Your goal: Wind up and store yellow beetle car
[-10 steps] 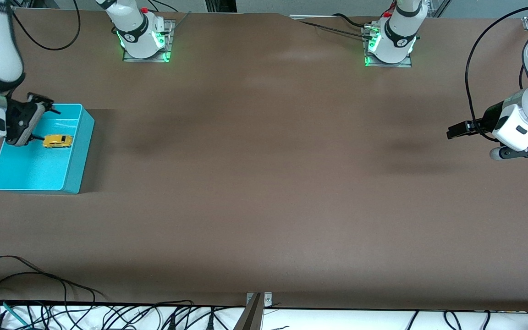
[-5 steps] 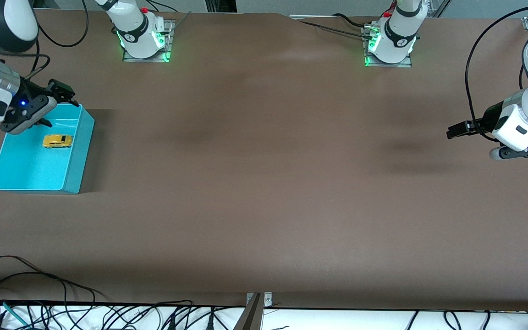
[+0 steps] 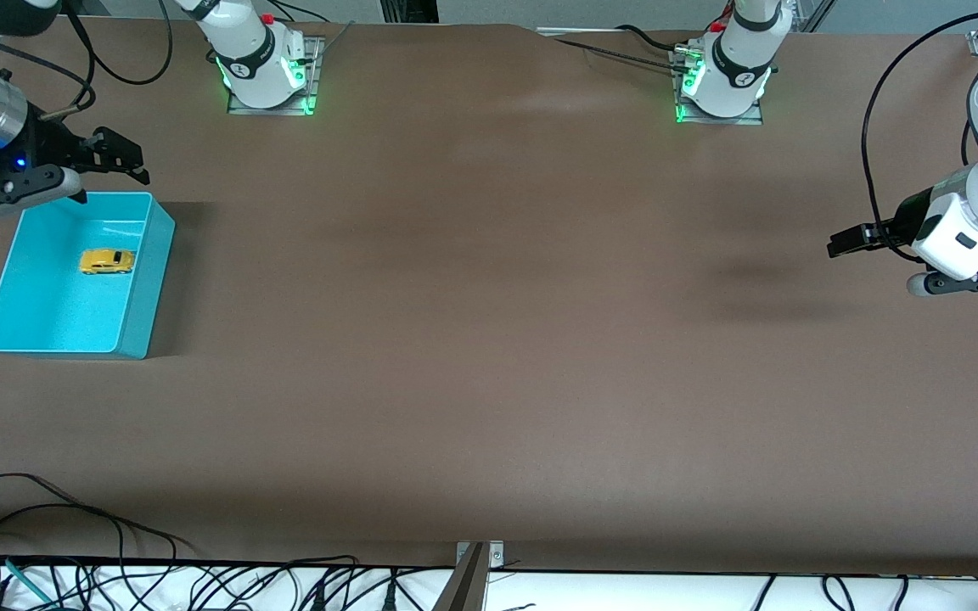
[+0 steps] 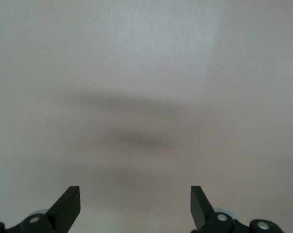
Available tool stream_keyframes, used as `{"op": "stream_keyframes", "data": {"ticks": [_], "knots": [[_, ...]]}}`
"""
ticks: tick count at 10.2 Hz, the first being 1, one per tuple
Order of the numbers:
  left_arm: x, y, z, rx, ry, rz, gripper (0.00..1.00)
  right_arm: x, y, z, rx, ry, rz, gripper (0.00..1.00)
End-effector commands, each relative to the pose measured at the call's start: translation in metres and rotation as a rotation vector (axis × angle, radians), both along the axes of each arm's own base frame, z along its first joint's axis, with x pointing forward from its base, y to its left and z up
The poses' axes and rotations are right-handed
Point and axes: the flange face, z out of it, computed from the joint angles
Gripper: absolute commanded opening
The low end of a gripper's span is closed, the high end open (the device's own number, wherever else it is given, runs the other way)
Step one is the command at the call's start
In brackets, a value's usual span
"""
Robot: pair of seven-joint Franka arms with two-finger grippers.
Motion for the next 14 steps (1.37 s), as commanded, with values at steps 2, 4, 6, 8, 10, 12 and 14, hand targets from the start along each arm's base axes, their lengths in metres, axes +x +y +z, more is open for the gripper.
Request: {"op": "stream_keyframes", "data": {"ticks": [2,4,6,8,10,12,14], "knots": [[0.0,0.002,0.004,0.019,0.006,-0.027,1.0,-0.002,0.052,0.022,-0.028,-0.011,-0.069,1.0],[0.0,0.002,0.004,0.018,0.006,-0.028,1.0,0.023,0.057,0.035,-0.032,-0.016,-0.07,1.0],[0.0,0.002,0.004,0.018,0.006,-0.028,1.0,0.027,0.038,0.035,-0.07,-0.021,-0.097,1.0],[0.0,0.002,0.004,0.018,0.006,-0.028,1.0,0.031,0.009,0.034,-0.087,-0.034,-0.146,1.0],[0.0,0.002,0.004,0.017,0.006,-0.033,1.0,0.032,0.004,0.037,-0.102,-0.053,-0.154,1.0],[0.0,0.002,0.004,0.015,0.005,-0.045,1.0,0.032,0.003,0.037,-0.102,-0.057,-0.155,1.0],[0.0,0.002,0.004,0.015,0.005,-0.045,1.0,0.031,0.002,0.037,-0.105,-0.05,-0.155,1.0]]}}
